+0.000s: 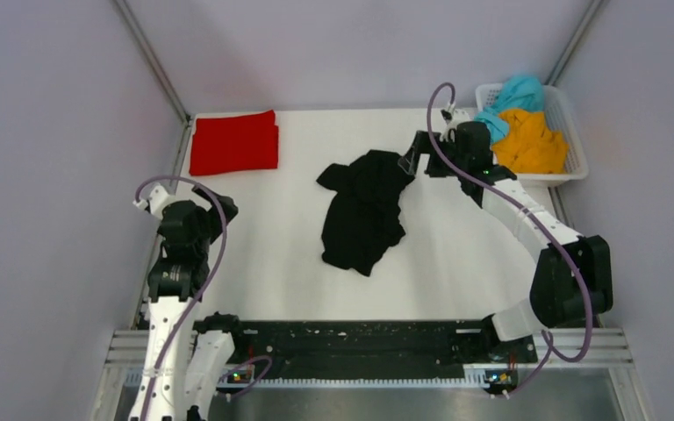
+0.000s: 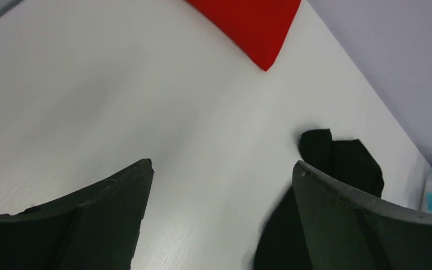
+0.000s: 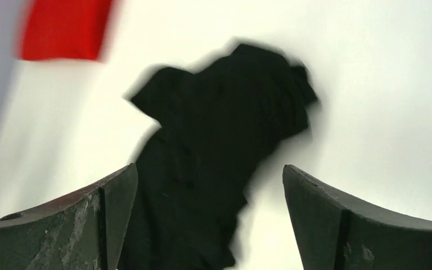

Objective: Fold and stack the t-shirts
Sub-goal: Move the tshirt to the center of the board, then flatten out the tshirt

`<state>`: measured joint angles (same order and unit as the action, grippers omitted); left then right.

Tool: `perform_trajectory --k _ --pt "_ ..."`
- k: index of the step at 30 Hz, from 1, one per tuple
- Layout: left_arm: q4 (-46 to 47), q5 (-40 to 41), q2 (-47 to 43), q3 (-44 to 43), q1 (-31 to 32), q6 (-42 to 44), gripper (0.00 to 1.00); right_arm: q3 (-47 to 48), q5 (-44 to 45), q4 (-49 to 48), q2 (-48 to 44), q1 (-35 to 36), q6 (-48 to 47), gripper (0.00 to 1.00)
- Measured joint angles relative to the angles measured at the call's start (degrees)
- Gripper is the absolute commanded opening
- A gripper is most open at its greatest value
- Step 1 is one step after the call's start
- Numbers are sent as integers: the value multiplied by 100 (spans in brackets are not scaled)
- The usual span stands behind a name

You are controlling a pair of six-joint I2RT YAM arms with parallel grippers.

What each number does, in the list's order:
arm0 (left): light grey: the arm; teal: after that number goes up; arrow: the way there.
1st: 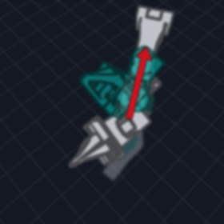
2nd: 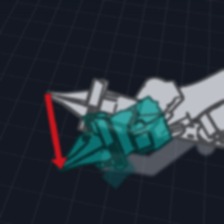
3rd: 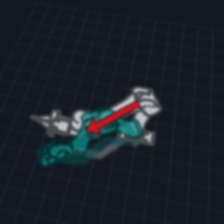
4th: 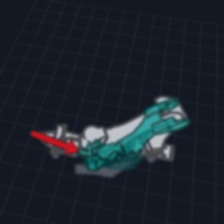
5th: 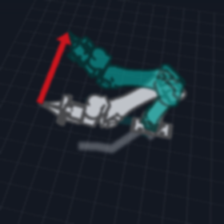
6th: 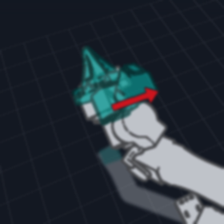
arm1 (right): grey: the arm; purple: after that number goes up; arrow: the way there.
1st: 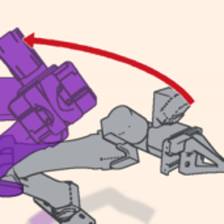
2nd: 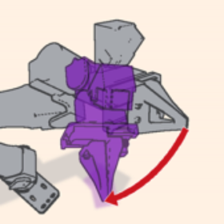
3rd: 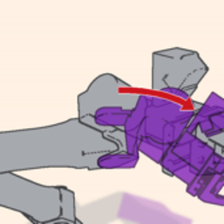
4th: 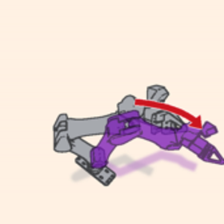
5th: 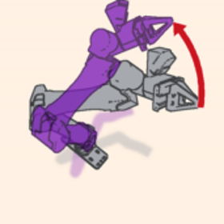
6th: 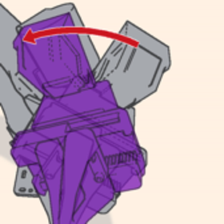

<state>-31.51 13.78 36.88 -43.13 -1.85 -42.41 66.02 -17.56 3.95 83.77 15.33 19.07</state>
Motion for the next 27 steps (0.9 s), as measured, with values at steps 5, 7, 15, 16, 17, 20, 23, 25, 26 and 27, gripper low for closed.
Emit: perform_trajectory --k 5,7,15,16,17,20,23,25,26,27 --pt "201 -1019 468 92 0 4 99 -647 1132 658 2 -136 -42 99" --pt "446 -1609 785 264 28 -9 99 -791 1432 710 -116 -146 -61 99" --pt "896 -2424 2531 535 1757 37 99 -1095 1749 774 -1025 125 -330 99" --pt "914 -2494 2745 520 1921 42 99 -1095 1725 758 -1036 186 -389 99" --pt "920 -2533 3073 466 2129 42 99 -1095 1698 750 -1027 262 -459 99" --pt "953 -2520 3873 273 2562 33 99 -1023 1606 756 -848 525 -737 99" --pt "938 -2417 4564 -24 2997 31 99 -616 1419 728 -352 844 -1084 98" --pt "918 -2367 4830 -229 3178 26 99 -125 1272 682 140 1040 -1257 97" --pt "940 -2321 4911 -317 3254 28 97 267 1189 704 474 1143 -1353 97" --pt "942 -2247 4990 -402 3333 24 93 590 1123 704 758 1228 -1423 97"
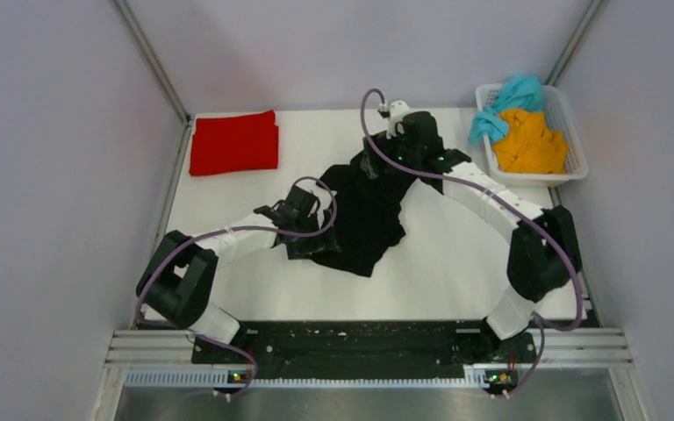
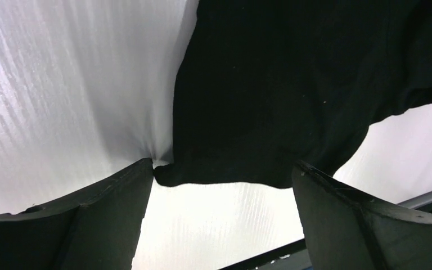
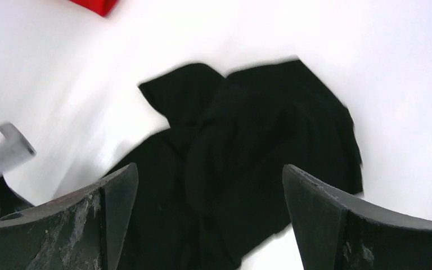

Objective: Fold and stack the t-shirts
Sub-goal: Flatten out the tshirt

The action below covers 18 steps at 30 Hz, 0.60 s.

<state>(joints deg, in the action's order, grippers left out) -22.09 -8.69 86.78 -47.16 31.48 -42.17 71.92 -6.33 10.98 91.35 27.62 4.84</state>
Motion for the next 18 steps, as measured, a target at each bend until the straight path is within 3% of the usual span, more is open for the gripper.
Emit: perform_trajectory --k 4,6,7,11,12,18 --pt "-7 258 188 -140 179 -103 79 1327 -136 72 1156 341 -297 97" --pt "-35 415 289 -223 245 -173 66 1777 -179 149 1617 435 -328 97" --pt "-55 514 348 -280 280 -216 57 1947 -190 203 1790 466 -313 97" --pt "-125 1001 697 -586 415 -411 4 2490 -330 411 2481 496 -271 96" --pt "-140 1128 789 -645 435 -452 0 2627 -431 481 2649 496 -286 96" --pt "-365 1639 938 -844 450 -713 0 3521 -691 787 3528 597 -892 95"
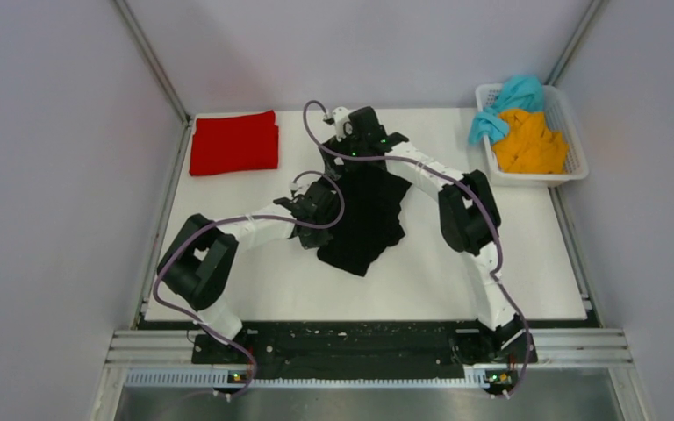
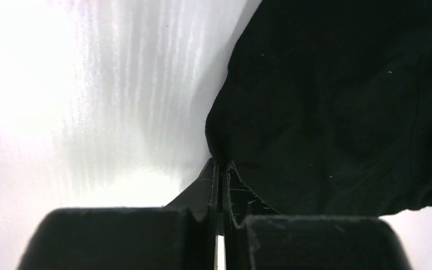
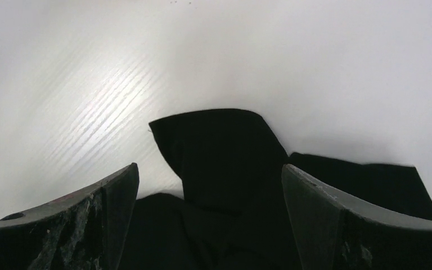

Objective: Fold and stack the t-shirts
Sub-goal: Flatten out the tshirt

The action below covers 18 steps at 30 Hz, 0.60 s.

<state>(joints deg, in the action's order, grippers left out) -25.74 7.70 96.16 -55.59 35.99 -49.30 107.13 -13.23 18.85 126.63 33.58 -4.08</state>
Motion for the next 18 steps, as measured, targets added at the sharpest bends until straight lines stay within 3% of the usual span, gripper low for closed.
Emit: perform_trajectory --k 7,10,12,15,18 --pt "20 275 -264 289 -33 -55 0 1620 221 658 1335 269 -391 92" --pt "31 282 -304 339 -37 -55 0 1825 286 833 1676 299 -433 91" --pt "55 273 -315 356 -37 -52 0 1912 358 894 1821 304 -525 85" --pt "68 267 -328 374 -44 -52 0 2059 481 1102 1886 313 -542 63" --pt "63 293 -330 374 -46 -57 0 2159 656 1211 1932 313 -522 23"
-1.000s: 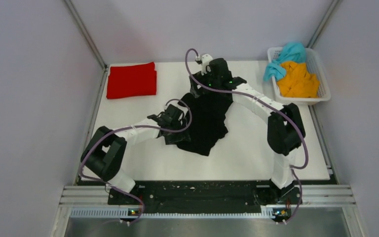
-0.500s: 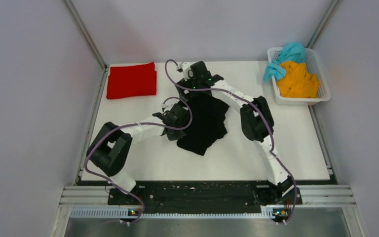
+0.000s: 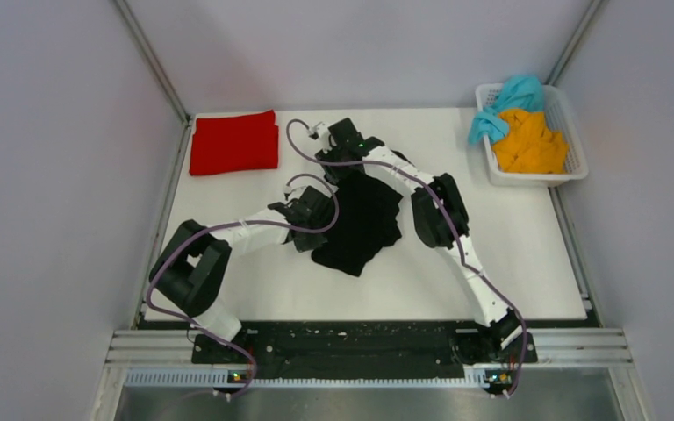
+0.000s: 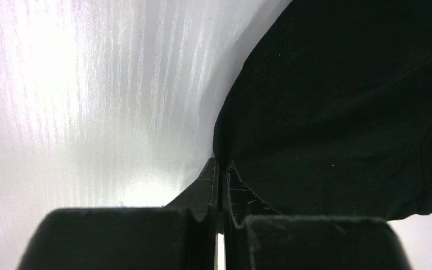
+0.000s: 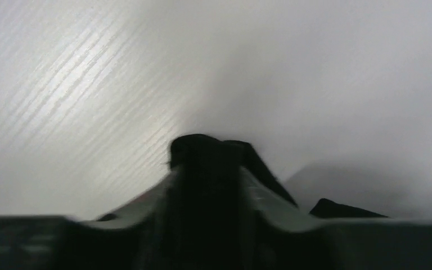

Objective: Fold and stack the t-shirts
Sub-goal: Flatten out the tshirt

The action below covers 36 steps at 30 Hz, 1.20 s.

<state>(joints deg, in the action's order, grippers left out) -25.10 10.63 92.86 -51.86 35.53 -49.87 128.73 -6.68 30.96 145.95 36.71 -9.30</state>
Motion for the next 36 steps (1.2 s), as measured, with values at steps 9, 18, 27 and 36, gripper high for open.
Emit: perform_trajectory --k 9,18,27,36 --pt "-680 695 -11 -249 -162 28 0 24 966 22 -74 28 299 0" --pt "-1856 2238 -1305 -1316 -352 149 0 -1792 2232 -448 -2662 -131 494 0" --pt "-1078 2798 -3991 -1335 -352 1427 0 -3432 2728 -1257 -6636 -573 492 0" --pt "-37 1626 -5847 -1676 -352 2767 0 -3029 1895 -1019 -8308 -538 487 0"
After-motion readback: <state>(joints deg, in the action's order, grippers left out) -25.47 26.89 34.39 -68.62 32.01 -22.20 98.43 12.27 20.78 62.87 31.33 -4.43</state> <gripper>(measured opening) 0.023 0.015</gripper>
